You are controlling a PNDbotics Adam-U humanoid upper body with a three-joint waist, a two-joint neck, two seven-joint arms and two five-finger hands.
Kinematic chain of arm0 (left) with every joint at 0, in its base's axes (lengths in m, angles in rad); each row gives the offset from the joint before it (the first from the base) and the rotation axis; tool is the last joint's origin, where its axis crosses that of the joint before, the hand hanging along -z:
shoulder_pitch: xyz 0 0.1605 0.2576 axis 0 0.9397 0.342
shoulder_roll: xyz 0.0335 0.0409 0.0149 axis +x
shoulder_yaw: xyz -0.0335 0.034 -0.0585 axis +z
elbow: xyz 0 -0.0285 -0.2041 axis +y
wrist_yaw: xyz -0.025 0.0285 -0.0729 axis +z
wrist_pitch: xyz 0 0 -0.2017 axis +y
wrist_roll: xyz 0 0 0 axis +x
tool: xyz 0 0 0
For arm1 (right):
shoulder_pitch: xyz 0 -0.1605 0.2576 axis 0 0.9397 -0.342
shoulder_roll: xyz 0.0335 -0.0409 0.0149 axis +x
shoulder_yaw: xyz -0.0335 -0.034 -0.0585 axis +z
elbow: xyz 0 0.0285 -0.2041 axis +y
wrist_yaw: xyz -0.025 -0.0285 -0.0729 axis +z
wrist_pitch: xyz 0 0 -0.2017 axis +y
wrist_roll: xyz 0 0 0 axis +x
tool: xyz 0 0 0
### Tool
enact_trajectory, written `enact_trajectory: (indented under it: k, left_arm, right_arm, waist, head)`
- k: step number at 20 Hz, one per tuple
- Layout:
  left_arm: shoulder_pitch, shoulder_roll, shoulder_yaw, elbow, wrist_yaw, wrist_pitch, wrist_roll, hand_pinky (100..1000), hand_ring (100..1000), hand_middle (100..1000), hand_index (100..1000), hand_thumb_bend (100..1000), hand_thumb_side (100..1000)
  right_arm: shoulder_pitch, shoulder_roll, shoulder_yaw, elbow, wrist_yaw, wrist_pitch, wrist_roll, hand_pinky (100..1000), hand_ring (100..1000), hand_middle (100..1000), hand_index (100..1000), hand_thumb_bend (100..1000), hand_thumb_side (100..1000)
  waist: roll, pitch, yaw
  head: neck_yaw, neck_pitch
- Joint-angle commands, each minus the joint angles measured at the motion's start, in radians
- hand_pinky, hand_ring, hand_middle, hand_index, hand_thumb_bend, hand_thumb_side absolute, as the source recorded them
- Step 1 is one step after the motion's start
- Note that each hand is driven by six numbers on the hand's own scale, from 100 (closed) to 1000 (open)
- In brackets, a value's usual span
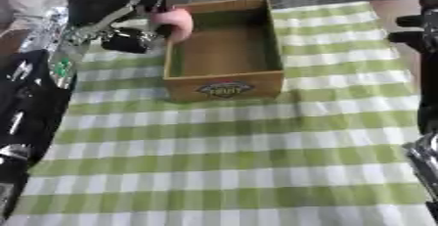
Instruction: Pick up objects on the table and place them in the box.
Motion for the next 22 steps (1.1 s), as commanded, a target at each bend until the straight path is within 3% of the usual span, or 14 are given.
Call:
enact_trajectory:
  k: [1,7,15,17,18,19,20,22]
  left_arm:
    - [-0.04,0.007,0.056,0.039,-0.14,-0.009,0.128,208,351,423,500,100,146]
    - [-0.085,-0.011,0.131,0.135,-0.331,-0.008,0.278,209,351,427,505,100,141]
    - [-0.107,-0.024,0.174,0.212,-0.508,0.026,0.398,263,401,455,580,100,132]
    - [-0.108,-0.025,0.174,0.22,-0.545,0.031,0.418,339,455,490,655,100,110]
    - [-0.107,-0.025,0.173,0.221,-0.566,0.033,0.426,451,515,541,710,100,100]
    - [-0.107,-0.025,0.172,0.221,-0.588,0.035,0.435,471,529,552,718,100,100]
    - [-0.106,-0.025,0.17,0.221,-0.612,0.037,0.442,568,623,628,787,100,100]
    - [-0.103,-0.025,0.168,0.224,-0.657,0.04,0.451,639,693,689,852,100,100]
  right_arm:
    - [-0.028,0.0,0.002,-0.02,0.014,0.039,-0.035,854,661,657,888,100,1000]
    - [-0.059,0.011,0.014,-0.02,0.017,0.035,-0.018,854,660,657,888,100,1000]
    - [-0.078,0.016,0.025,-0.02,0.013,0.033,-0.004,855,660,657,889,100,1000]
    - [-0.08,0.019,0.029,-0.02,0.011,0.032,-0.002,856,660,657,890,100,1000]
    - [-0.08,0.02,0.029,-0.02,0.01,0.031,-0.001,856,660,657,890,100,1000]
    - [-0.08,0.02,0.03,-0.02,0.01,0.031,-0.001,856,660,657,890,100,1000]
    - [-0.08,0.021,0.03,-0.02,0.009,0.031,-0.002,856,660,657,889,100,1000]
    - [-0.079,0.022,0.03,-0.02,0.008,0.03,-0.002,856,660,657,889,100,1000]
  waist:
    - [-0.004,-0.011,-0.012]
    - [-0.002,0.015,-0.054]
    - [0.007,0.032,-0.093]
    - [0.008,0.034,-0.098]
    - [0.008,0.035,-0.1]
    - [0.009,0.035,-0.102]
    - [0.009,0.035,-0.103]
    - [0.009,0.034,-0.104]
  head:
    - [0.027,-0.028]
    - [0.062,-0.055]
    - [0.09,-0.062]
    - [0.096,-0.065]
    - [0.097,-0.067]
    - [0.097,-0.067]
    - [0.098,-0.066]
    - [0.096,-0.066]
